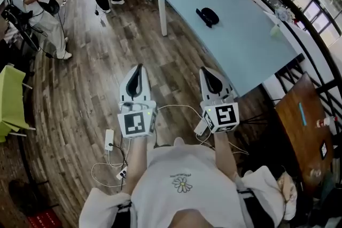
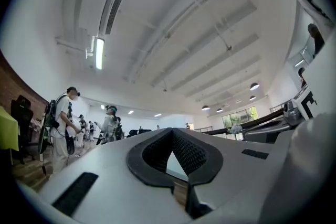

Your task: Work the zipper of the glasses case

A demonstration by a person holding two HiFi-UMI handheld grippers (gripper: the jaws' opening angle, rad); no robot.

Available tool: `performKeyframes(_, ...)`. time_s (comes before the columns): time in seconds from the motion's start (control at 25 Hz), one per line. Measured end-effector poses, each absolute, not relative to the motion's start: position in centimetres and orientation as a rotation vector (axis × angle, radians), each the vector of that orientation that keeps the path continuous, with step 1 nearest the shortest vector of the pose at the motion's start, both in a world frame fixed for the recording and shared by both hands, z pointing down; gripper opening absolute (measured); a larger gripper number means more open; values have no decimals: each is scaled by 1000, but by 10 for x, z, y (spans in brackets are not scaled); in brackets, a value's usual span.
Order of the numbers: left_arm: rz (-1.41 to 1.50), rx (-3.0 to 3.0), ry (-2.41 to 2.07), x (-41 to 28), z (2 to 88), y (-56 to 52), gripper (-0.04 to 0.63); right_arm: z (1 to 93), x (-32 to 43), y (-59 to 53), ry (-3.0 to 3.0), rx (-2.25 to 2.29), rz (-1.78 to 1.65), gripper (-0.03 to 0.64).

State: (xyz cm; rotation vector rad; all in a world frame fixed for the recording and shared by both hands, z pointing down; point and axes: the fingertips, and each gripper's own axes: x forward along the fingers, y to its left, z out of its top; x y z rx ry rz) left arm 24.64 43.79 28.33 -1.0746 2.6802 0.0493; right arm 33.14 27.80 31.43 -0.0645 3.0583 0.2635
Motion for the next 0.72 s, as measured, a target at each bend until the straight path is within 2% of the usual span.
performKeyframes(0.72, 114, -1107, 2660, 227, 287, 403, 14, 334, 323, 235, 3078, -159, 240, 8)
